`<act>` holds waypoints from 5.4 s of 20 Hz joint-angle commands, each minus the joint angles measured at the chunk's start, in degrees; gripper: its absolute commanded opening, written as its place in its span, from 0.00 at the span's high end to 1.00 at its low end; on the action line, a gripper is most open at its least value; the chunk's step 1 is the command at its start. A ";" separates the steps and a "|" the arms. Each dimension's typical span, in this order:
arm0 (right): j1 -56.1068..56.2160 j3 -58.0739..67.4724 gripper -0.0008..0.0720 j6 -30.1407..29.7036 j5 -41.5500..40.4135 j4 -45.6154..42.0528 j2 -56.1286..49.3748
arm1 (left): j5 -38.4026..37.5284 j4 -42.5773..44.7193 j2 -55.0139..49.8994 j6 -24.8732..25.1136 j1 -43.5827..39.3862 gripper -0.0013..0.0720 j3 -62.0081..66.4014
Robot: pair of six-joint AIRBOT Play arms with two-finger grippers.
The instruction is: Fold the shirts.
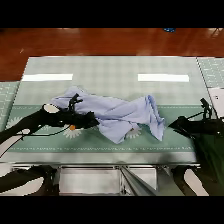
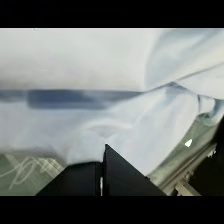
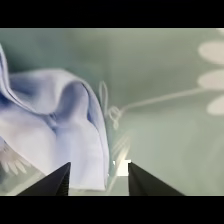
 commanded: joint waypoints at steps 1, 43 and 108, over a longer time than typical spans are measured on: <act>0.07 -2.38 0.43 0.92 3.80 -1.14 0.04 | -4.70 -0.55 -0.46 2.43 4.00 0.96 2.45; 17.03 83.82 0.96 4.92 7.80 -14.19 10.03 | -20.55 16.04 30.10 -7.76 49.07 0.96 73.70; 17.70 53.83 0.96 -1.07 5.46 -3.96 -49.77 | -38.51 54.75 -31.58 -15.10 28.37 0.96 64.50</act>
